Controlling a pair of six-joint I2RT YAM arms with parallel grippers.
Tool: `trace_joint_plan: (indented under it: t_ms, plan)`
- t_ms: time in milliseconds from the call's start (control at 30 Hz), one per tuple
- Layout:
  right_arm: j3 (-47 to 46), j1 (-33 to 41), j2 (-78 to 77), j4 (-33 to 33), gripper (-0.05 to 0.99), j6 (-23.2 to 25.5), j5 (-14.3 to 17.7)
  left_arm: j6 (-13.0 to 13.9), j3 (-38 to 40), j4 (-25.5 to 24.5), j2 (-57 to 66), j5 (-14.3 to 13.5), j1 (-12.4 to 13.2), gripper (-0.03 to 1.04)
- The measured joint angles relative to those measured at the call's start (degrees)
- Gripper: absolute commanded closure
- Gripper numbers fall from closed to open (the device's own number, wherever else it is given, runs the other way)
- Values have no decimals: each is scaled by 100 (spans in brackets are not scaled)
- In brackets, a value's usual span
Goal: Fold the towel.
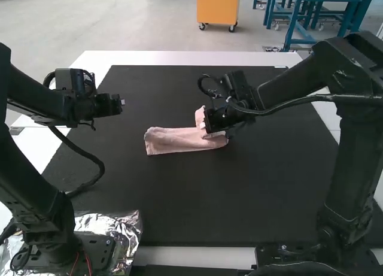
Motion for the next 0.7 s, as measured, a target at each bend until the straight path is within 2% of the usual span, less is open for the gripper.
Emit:
trace_joint_plan:
  t_ms: [267, 633, 667, 700]
  plan:
    - [916, 619, 833, -9, 96, 107, 28, 199, -291, 107, -157, -48, 166, 4]
    - [1902, 1104, 1703, -155, 95, 144, 39, 323, -551, 273, -155, -57, 173, 4]
    - [1980, 1128, 1777, -173, 94, 151, 42, 323, -555, 273, -155, -59, 173, 4]
    - [2052, 1147, 1840, -208, 85, 155, 42, 328, -557, 273, -155, -57, 173, 4]
